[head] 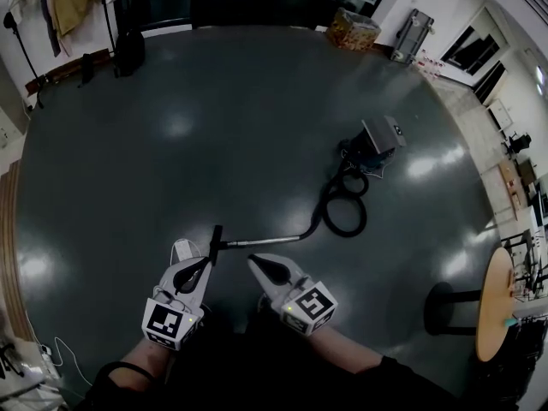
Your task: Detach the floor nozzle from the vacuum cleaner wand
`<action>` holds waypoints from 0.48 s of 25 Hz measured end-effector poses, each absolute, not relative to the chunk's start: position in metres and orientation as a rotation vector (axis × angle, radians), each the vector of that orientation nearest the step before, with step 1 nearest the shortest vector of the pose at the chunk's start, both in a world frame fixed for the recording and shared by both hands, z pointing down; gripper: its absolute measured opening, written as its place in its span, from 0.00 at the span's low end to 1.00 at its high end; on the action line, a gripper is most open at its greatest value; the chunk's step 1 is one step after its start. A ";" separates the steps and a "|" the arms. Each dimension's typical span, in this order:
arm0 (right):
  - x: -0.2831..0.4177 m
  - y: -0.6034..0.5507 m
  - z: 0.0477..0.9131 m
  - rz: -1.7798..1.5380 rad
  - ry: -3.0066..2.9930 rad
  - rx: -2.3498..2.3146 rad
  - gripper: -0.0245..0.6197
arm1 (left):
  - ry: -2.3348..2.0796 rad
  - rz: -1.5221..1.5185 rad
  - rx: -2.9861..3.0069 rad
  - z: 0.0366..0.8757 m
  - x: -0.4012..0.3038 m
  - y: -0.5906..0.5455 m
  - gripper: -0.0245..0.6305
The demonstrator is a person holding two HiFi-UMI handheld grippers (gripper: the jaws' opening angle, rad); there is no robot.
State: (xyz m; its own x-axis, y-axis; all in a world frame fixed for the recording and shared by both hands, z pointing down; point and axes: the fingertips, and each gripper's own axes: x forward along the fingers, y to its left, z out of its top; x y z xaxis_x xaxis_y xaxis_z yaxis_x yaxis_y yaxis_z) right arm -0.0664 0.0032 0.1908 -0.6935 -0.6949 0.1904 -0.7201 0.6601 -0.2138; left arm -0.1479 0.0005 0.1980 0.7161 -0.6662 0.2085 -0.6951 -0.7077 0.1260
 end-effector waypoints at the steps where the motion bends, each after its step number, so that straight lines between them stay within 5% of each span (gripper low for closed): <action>1: -0.061 0.003 0.195 0.434 -2.772 1.193 0.04 | -1.092 0.235 2.723 0.202 -0.144 0.000 0.04; 12: -0.008 -0.027 0.229 0.556 -2.791 1.155 0.05 | -1.146 0.390 2.675 0.223 -0.104 -0.031 0.04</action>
State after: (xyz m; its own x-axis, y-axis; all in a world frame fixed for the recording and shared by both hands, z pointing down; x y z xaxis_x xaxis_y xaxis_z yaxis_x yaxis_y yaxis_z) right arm -0.0083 -0.0266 0.2290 -0.7148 -0.6702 0.1997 -0.6955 0.6518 -0.3022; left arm -0.1043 -0.0309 0.2230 0.6634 -0.6768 0.3191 -0.7311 -0.6772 0.0835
